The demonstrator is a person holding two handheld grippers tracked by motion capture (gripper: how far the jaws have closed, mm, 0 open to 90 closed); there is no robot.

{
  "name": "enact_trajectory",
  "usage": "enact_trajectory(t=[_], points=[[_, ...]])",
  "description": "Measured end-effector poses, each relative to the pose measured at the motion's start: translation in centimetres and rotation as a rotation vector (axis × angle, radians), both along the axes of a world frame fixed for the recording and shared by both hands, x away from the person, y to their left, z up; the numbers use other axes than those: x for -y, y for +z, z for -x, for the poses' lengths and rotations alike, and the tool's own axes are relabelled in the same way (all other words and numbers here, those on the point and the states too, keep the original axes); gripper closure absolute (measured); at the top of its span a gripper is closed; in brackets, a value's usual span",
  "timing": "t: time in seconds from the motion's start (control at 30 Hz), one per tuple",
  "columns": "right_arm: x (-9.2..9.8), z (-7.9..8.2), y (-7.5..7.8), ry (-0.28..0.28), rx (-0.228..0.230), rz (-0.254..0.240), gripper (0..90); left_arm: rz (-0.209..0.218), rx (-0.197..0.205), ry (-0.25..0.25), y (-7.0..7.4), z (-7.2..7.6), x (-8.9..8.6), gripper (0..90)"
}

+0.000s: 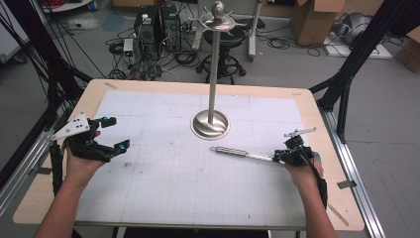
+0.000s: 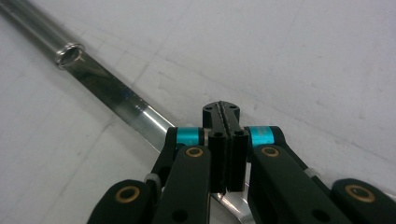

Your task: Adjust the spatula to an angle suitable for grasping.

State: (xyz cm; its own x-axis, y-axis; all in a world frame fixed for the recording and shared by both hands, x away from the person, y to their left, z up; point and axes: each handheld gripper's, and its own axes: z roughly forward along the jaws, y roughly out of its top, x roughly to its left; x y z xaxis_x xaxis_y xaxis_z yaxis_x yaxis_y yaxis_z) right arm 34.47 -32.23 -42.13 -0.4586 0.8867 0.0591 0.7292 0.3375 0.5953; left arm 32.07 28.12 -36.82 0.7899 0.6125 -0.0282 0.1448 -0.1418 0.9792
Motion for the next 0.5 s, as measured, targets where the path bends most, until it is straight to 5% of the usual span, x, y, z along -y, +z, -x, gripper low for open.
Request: enact_trajectory(t=[0.5], points=[[-0.6,2.3,0.4,0.011,0.010,-0.025,90.0,-0.007,-0.001,-0.004,0.0,0.1,0.2,1.8]])
